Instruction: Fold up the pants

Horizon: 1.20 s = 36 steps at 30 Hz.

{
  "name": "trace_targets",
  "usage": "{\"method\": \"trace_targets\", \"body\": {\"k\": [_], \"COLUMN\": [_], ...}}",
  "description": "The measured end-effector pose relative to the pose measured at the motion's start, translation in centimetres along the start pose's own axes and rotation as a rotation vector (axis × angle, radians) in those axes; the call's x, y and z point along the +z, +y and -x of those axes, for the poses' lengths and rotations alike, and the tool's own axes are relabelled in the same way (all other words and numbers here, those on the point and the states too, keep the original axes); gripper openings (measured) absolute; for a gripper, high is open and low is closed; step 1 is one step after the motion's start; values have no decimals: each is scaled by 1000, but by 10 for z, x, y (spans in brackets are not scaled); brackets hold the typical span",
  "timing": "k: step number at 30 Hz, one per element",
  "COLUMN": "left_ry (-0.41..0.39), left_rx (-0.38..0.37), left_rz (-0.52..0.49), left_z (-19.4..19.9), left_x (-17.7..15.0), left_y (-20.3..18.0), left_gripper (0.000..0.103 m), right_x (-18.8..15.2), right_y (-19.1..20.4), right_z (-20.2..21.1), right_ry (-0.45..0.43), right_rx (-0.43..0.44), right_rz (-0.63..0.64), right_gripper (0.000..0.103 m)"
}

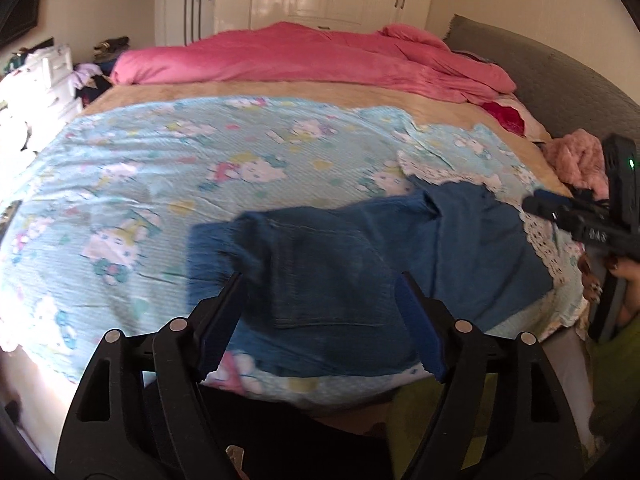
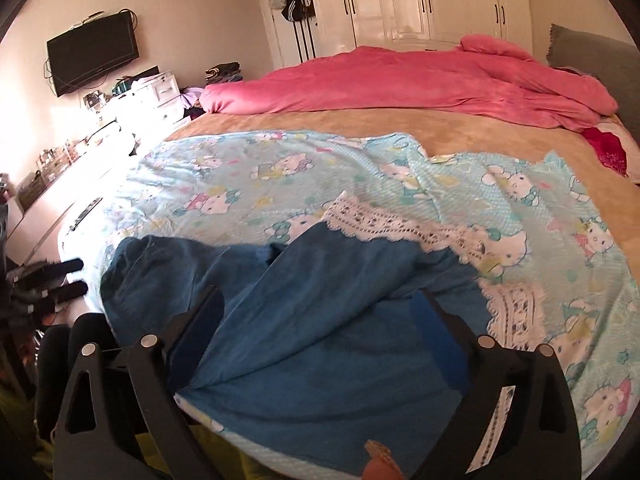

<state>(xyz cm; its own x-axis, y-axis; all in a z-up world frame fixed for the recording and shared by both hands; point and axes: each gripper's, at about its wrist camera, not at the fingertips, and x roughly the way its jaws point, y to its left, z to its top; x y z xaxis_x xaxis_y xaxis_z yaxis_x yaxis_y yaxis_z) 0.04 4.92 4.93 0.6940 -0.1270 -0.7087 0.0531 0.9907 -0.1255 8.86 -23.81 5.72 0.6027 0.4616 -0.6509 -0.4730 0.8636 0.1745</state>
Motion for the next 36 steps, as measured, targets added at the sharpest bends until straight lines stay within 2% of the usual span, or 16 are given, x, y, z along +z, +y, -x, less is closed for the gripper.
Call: {"method": "trace_targets", "body": {"k": [7,11,18,20,24,26,29,30,32,33,34,35,36], "left_ry": [50,87,144,157,187,195,220,225,222,219,216,213,212], "left_rx": [-90,-139,-213,-223,-236,-235,-240,-240,-241,-243,-244,-246,-249], "left_rz": [-28,-64,-111,-113,-118,-122,-126,-130,-135,-140,-142,-143,-142], "left_z": [-27,-45,-78,-86,-105,-112,-123,-126,-126,-125,-123,-123,-122], "left_x": [-4,-6,-6,-5,-4,-5,-8,-11,-13,-13,-13,-14,-15], "left_y": [-31,-54,-87,-90,-95,-96,-97,-97,-97,-97,-97,-97,-96], "left_gripper": [68,67,47,44,36,29,14,13,13,13,13,13,13], "right_x": [31,54,82,84,85,84,84,84,84,84,84,85,85], "right_y": [-3,0,5,5,3,-3,-15,-20,-26,-28,-31,-35,-42], "right_z": [-15,-37,-117,-141,-187,-205,-226,-230,-231,-229,-226,-223,-215], "right_ry": [6,30,176,228,302,336,375,370,355,341,332,325,315], "right_rx": [-27,-11,-45,-54,-143,-158,-166,-172,-202,-220,-202,-179,-157], "right_rz": [50,77,95,82,93,61,-20,-42,-41,-24,-22,-29,-49], "right_gripper": [94,94,94,94,94,94,94,93,75,57,49,31,20]}}
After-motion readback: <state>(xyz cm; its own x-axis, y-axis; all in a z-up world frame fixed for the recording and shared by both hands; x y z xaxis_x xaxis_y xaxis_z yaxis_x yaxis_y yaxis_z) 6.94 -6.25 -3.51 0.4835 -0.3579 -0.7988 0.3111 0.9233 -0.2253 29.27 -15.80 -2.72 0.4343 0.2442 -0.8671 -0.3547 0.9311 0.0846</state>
